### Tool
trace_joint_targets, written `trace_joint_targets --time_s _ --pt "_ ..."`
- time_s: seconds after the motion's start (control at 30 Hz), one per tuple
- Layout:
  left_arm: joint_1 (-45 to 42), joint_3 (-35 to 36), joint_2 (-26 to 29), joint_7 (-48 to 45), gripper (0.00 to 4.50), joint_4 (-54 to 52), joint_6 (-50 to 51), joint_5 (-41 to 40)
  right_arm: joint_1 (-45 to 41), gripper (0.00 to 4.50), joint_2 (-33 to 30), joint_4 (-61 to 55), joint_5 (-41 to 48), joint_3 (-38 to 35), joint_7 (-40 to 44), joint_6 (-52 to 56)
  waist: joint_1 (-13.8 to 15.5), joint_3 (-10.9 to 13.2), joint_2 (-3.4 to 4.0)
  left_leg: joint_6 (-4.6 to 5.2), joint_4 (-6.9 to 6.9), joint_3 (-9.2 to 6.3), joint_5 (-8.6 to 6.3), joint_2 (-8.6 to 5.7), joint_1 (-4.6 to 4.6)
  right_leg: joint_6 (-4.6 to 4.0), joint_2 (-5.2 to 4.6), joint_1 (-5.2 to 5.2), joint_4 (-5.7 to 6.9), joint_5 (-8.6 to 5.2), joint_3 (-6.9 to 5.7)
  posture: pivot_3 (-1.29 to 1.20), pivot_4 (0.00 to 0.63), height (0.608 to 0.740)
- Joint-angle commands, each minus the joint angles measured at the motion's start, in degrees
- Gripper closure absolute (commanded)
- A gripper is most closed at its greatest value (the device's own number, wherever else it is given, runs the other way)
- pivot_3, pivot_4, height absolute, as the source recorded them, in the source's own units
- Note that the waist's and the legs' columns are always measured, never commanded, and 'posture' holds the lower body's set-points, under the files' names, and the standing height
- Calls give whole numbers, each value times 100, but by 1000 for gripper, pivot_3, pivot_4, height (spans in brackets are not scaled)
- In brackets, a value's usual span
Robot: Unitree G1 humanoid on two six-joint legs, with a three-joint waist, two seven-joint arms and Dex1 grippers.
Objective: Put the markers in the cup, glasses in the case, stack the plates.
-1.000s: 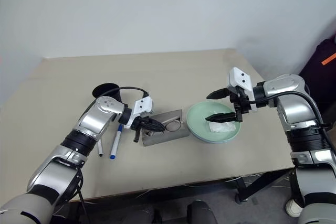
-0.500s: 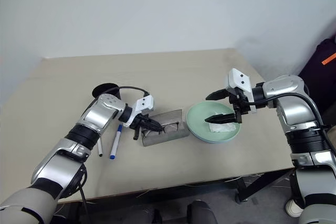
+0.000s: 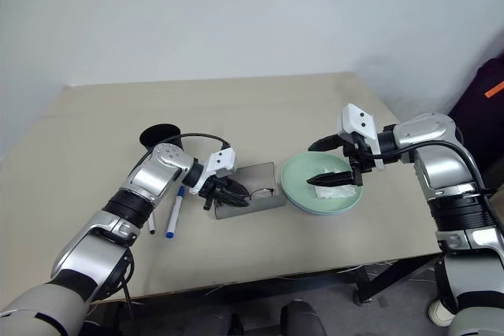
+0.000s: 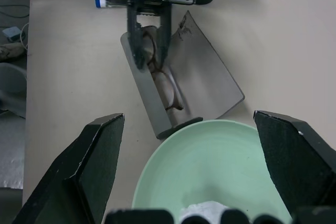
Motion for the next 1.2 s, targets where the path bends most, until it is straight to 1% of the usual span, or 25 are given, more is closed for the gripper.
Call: trace_joint_targets --time_s 0.03,0.23,0.27,0.37,0.5,0.53,0.67,0.87,1.07,1.2 --pt "-254 302 23 177 1761 -225 -148 -81 -38 216 -42 -165 118 -137 -29 -25 -2 0 0 0 1 0 0 0 0 1 0 0 0 1 1 0 0 738" --pt "-495 762 44 76 1761 -869 595 -628 -50 216 -40 -139 100 -129 -28 -51 1 0 0 1 8 0 0 0 -4 4 0 0 0 5 0 0 0 738" --pt "-535 798 77 79 2144 -956 764 -674 -52 216 -38 -138 99 -127 -27 -55 1 0 0 2 8 -1 -1 -1 -5 5 0 1 -1 5 0 0 0 738" --pt "-529 831 222 -18 2995 -1214 995 -771 -77 216 -19 -124 93 -115 -30 -63 -6 0 0 3 8 -1 -1 -4 -3 8 0 2 -2 6 1 0 0 738" --pt "-535 897 268 355 4326 -979 983 -703 -123 216 12 -84 86 -95 -21 -79 -3 0 1 3 8 -1 -1 -3 -1 8 0 1 1 7 1 0 0 738" --pt "-518 876 269 548 4455 -826 913 -594 -134 216 18 -79 84 -90 -20 -81 -2 0 0 3 8 -2 0 -3 -1 8 0 2 1 7 1 0 0 738" --pt "-459 810 221 1269 4455 -315 675 -228 -154 216 14 -87 85 -80 13 -80 -1 0 0 4 12 -1 0 -3 -2 14 0 4 0 11 2 0 0 738" --pt "-413 744 187 1829 4455 422 283 166 -120 216 -62 -81 62 -95 68 -119 0 0 0 5 13 -1 -1 -6 -5 21 -1 2 -2 17 3 0 0 738" --pt "-383 741 29 1968 4455 790 35 281 -80 216 -96 -148 86 -117 59 -81 9 0 0 5 13 -2 -1 -7 -7 21 -4 2 -3 17 2 0 0 738" --pt "-307 714 -36 1889 4455 694 59 296 -91 216 -86 -147 90 -120 46 -71 5 0 0 6 14 -1 -2 -9 -9 23 -6 2 -5 18 3 0 0 738"
